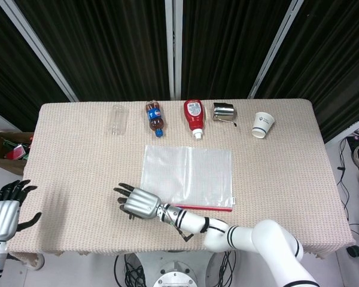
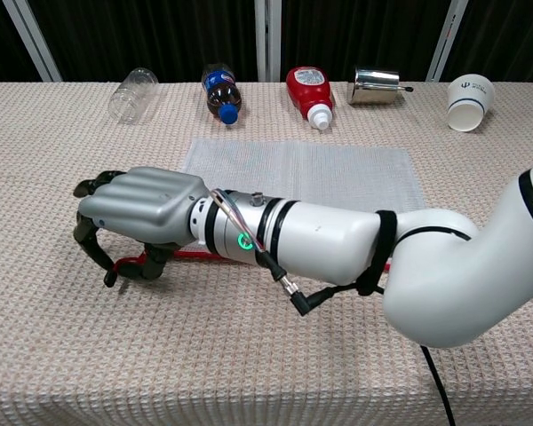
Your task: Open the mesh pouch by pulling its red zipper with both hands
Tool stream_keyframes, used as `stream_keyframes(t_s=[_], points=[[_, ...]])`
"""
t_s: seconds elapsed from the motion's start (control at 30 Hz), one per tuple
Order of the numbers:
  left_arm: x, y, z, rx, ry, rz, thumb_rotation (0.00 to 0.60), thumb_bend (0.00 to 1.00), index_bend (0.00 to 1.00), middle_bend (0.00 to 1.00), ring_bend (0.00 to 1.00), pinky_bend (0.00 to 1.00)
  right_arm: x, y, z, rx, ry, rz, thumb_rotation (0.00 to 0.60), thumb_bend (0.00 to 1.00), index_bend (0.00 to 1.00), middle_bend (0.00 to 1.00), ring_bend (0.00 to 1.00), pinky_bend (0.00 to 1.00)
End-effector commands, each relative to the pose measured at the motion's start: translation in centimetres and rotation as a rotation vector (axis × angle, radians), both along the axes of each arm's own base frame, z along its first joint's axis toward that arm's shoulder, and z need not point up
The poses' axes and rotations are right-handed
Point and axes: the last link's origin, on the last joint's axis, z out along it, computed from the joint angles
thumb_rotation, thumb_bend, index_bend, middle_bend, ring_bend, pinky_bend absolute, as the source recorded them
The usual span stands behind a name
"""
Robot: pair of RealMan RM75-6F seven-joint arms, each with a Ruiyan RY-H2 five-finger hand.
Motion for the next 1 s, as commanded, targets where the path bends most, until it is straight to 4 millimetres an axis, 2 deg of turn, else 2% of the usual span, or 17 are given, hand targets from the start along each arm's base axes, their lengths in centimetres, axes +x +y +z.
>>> stream_keyframes(t_s=[0.03, 0.23, 0.57, 0.77, 1.0], points=[[0.9, 1.2, -0.8, -0.057, -0.079, -0.045, 0.600, 0.19, 0.25, 0.15, 0.10, 0.14, -0.2, 0.3, 1.1, -0.015, -0.040, 0.036, 0.600, 0.47, 0.84, 0.29, 0.00, 0.00], [2.7, 4.5, -2.7, -0.178, -0.185, -0.134, 0.600, 0.19, 0.25, 0.15, 0.10, 0.14, -0.8, 0.8, 3.8, -0.050, -0.124, 0.104, 0.600, 0.47, 0.90, 0.28, 0.00, 0.00], [7.7, 10.1, -7.6, -0.414, -0.417, -0.277, 0.600, 0.22, 0.27, 0.14, 0.10, 0.14, -1.4, 1.0, 8.5, -0.132, -0.242, 0.212, 0.600, 0.48, 0.94, 0.28, 0.00, 0.00], [10.5, 11.6, -10.6, -0.505, -0.531, -0.355, 0.600, 0.25, 0.33, 0.13, 0.10, 0.14, -1.1, 0.6, 9.9, -0.166, -0.299, 0.226, 0.600, 0.48, 0.94, 0.28, 0.00, 0.00], [12.4, 12.4, -13.2, -0.548, -0.609, -0.398, 0.600, 0.27, 0.38, 0.13, 0.10, 0.14, -0.9, -0.1, 10.8, -0.179, -0.342, 0.212, 0.600, 0.48, 0.94, 0.28, 0.00, 0.00]])
